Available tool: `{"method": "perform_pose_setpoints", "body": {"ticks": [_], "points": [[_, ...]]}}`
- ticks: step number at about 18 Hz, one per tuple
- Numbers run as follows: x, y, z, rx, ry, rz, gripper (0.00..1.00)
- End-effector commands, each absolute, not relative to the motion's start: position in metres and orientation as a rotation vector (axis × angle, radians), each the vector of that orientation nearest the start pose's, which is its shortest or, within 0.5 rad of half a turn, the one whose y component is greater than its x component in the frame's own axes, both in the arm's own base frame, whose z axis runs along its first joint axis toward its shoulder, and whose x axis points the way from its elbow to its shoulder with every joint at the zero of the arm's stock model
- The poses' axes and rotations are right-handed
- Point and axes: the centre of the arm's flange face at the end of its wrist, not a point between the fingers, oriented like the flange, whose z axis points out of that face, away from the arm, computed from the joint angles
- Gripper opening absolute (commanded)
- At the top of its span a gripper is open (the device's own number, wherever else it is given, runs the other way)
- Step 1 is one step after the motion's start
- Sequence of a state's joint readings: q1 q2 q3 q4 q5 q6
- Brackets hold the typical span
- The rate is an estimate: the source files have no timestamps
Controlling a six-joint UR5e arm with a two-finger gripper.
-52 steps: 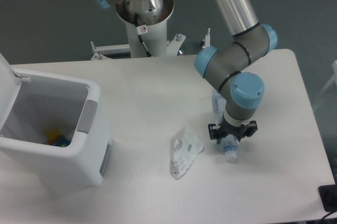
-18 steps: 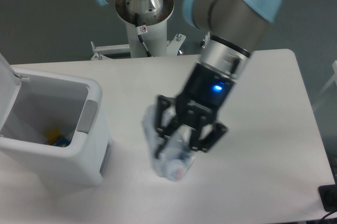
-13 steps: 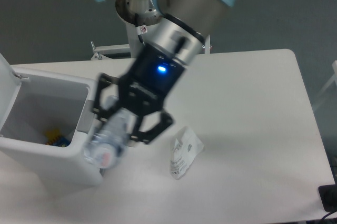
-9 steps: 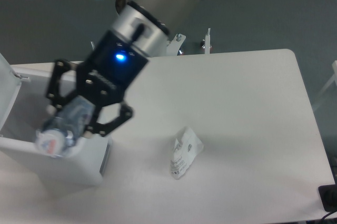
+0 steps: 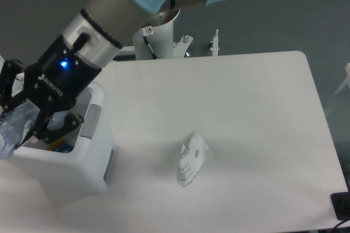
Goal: Place the trash in the trash can
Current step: 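Open the gripper to drop the bottle into the bin, then move the open gripper back over the crumpled white paper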
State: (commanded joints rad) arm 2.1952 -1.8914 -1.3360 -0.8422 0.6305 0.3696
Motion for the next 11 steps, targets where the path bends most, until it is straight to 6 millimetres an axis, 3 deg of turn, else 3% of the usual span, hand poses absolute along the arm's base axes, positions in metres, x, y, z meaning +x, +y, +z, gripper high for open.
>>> {"method": "perform_pose_setpoints", "body": {"ticks": [1, 3, 5, 7, 11], "points": [[-0.200, 0.644, 0.539, -2.122, 0.085, -0.606, 0.46], [-0.200, 0.643, 0.527, -2.134, 0.089, -0.612, 0.66], [-0.200, 0.643, 0.524, -2.137, 0.092, -0.614, 0.72], [-0.198, 0.642, 0.523, -2.142, 0.090, -0.613, 0.88], [-0.196, 0.637, 0.518, -2.149, 0.081, -0.621, 1.00]]}}
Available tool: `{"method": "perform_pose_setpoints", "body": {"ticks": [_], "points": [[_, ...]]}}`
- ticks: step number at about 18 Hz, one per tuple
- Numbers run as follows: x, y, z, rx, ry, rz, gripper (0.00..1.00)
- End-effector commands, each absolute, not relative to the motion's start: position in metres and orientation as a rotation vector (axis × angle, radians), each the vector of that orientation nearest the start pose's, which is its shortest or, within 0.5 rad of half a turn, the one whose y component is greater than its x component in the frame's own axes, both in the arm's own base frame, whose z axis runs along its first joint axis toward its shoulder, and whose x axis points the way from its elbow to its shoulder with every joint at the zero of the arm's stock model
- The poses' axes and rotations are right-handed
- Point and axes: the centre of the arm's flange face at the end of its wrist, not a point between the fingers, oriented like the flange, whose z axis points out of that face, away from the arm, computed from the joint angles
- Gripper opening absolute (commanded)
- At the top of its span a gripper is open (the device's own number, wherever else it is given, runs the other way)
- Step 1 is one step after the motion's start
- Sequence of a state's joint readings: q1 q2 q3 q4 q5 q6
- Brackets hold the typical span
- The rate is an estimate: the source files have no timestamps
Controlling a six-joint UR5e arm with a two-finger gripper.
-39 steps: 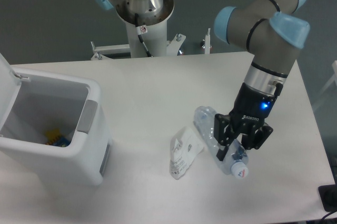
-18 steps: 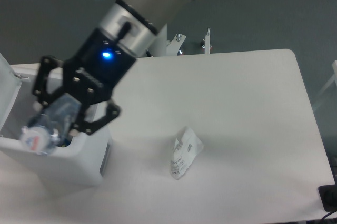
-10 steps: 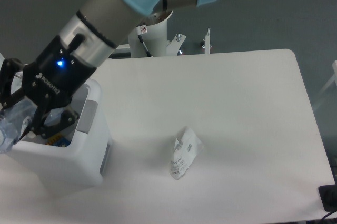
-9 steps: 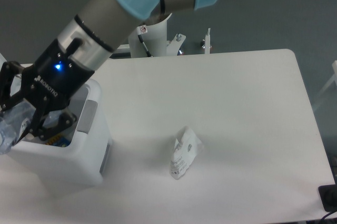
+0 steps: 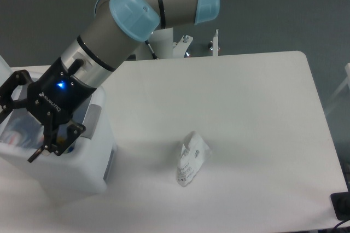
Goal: Place the trash in the trash can
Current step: 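Move the open gripper back over the crumpled white paper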
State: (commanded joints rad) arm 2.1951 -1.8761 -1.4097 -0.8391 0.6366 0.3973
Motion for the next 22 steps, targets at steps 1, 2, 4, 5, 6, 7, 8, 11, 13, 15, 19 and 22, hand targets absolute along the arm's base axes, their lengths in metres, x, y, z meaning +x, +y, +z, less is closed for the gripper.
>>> {"method": "perform_pose_setpoints", "body": {"ticks": [1, 2, 4, 5, 6, 7, 8, 11, 13, 15, 19, 22], "points": [[-0.196, 0.637, 0.517, -2.149, 0.081, -0.621, 1.00], [-0.198, 0.638, 0.516, -2.151, 0.078, -0.622, 1.00], [-0.219, 0.632, 0.513, -2.151, 0.041, -0.607, 1.00], [-0.239, 0.626, 0.511, -2.149, 0.006, -0.592, 1.00], [-0.259, 0.619, 0.510, -2.147, -0.030, -0.576, 1.00], [-0.283, 0.608, 0.509, -2.142, -0.070, -0.555, 1.00], [-0.308, 0.597, 0.507, -2.137, -0.114, -0.533, 1.00], [-0.374, 0.569, 0.488, -2.128, -0.228, -0.499, 1.00], [-0.409, 0.550, 0.471, -2.134, -0.282, -0.474, 1.00], [-0.438, 0.534, 0.454, -2.134, -0.345, -0.468, 1.00], [-0.494, 0.514, 0.399, -2.187, -0.486, -0.448, 1.00], [-0.512, 0.503, 0.377, -2.388, -0.506, -0.193, 1.00]]}}
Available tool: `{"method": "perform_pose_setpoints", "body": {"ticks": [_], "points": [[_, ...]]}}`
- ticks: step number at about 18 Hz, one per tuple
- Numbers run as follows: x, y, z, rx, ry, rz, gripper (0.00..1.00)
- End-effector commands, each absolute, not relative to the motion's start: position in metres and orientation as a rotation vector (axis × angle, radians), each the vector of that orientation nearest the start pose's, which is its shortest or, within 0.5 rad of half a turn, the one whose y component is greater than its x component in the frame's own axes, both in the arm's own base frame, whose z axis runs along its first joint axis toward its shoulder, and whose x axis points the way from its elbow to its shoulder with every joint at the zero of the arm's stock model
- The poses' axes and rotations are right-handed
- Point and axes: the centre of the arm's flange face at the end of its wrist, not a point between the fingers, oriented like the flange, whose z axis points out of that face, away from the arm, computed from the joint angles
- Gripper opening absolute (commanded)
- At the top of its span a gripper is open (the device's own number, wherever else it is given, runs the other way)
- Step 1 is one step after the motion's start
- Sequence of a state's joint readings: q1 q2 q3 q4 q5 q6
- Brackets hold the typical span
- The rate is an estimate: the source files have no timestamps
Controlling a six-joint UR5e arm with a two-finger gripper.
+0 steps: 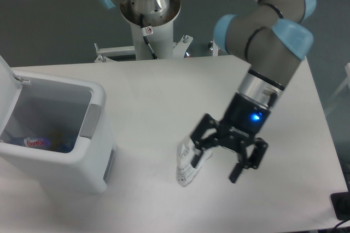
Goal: Place the trash in the trash can
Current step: 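Move the open gripper back over the crumpled white paper, then lower the gripper and pinch the crumpled white paper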
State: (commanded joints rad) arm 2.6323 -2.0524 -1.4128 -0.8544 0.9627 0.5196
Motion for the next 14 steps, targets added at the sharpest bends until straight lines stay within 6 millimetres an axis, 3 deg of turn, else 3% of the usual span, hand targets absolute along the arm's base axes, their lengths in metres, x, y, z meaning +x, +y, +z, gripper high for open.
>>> {"method": "perform_pose_setpoints", "body": {"ticks": [7, 9, 11, 14], "points": [[-0.521, 0.505, 0.358, -2.428, -0.520, -0.183, 1.00], [-0.515, 0.507, 0.345, -2.522, -0.511, -0.111, 1.00], [-0.497, 0.521, 0.328, -2.655, -0.451, -0.071, 1.00], [-0.454, 0.533, 0.274, -2.873, -0.321, -0.042, 1.00]]}}
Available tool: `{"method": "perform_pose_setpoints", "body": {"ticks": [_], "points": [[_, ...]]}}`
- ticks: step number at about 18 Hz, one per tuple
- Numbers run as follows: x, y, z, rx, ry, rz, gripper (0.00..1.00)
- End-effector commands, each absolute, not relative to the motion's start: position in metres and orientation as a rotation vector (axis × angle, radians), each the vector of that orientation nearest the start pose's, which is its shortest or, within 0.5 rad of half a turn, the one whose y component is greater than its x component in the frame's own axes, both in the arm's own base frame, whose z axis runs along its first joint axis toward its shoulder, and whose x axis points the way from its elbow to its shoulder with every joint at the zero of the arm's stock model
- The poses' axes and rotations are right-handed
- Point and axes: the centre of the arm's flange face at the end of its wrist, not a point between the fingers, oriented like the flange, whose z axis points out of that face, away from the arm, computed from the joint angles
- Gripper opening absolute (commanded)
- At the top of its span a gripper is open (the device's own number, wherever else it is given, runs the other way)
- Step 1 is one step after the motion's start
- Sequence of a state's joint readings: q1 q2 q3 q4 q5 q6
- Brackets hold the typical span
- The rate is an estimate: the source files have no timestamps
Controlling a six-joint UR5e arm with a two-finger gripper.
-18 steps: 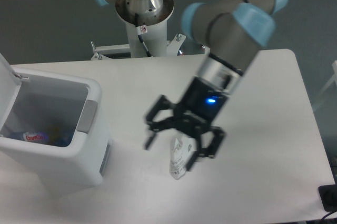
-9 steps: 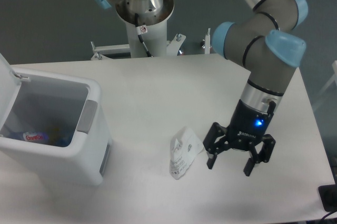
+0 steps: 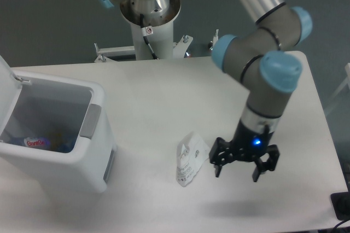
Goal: Place the trash in the trash can
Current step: 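Lower the gripper and pinch the crumpled white paper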
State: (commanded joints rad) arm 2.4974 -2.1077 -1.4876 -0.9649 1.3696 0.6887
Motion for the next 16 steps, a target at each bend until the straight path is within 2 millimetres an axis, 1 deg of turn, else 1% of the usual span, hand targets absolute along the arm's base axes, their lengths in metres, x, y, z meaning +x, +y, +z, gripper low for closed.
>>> {"method": "perform_pose_setpoints", "body": {"ticks": [2, 3, 4, 5, 6, 7, 9, 11, 12, 13, 14, 16], "points": [[-0.446, 0.529, 0.256, -2.926, -0.317, -0.045, 1.00], [-0.433, 0.531, 0.245, -2.964, -0.271, -0.045, 1.00], [-0.427, 0.530, 0.241, -2.982, -0.254, -0.057, 1.00], [-0.416, 0.530, 0.238, -2.992, -0.240, -0.076, 1.00], [-0.409, 0.533, 0.239, -2.996, -0.227, -0.078, 1.00], [-0.408, 0.534, 0.240, -2.995, -0.226, -0.073, 1.00], [-0.412, 0.540, 0.252, -2.976, -0.236, -0.051, 1.00], [-0.409, 0.539, 0.262, -2.965, -0.236, -0.055, 1.00], [-0.405, 0.539, 0.261, -2.967, -0.237, -0.059, 1.00], [-0.395, 0.544, 0.260, -2.972, -0.219, -0.063, 1.00], [-0.387, 0.545, 0.256, -2.986, -0.208, -0.068, 1.00], [-0.378, 0.540, 0.240, -3.010, -0.206, -0.097, 1.00]]}}
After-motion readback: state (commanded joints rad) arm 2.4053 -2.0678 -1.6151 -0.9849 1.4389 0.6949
